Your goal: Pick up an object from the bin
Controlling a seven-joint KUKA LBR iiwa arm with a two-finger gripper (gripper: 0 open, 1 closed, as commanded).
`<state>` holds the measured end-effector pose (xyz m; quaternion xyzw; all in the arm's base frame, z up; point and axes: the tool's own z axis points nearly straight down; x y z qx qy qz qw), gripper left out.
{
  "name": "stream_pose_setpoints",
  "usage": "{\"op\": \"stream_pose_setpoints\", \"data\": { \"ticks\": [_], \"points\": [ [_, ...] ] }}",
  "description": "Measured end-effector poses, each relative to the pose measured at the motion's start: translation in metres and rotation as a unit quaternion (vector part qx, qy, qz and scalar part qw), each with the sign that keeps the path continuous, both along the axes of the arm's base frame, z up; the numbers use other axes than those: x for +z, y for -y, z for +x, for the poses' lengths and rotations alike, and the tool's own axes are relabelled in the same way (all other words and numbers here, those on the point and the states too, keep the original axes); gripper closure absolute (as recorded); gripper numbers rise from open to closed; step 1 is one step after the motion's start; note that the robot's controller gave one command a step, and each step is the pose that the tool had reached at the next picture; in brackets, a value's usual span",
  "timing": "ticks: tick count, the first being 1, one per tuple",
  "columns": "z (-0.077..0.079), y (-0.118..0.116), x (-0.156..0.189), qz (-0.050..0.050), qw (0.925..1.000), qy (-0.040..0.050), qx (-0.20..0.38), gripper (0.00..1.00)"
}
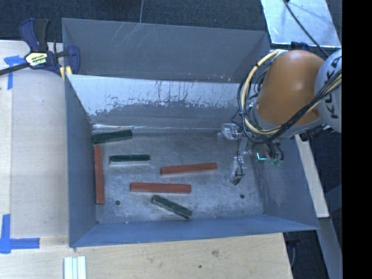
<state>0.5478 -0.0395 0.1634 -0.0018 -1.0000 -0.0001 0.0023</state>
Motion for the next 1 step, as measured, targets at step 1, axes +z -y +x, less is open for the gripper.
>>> {"op": "stream_pose_setpoints", "data": {
  "ticks": [1],
  "points": [
    [-0.0124,-0.0307,-0.0973,0.001,0.9998,0.0005,0.019,0.00]
  ]
}}
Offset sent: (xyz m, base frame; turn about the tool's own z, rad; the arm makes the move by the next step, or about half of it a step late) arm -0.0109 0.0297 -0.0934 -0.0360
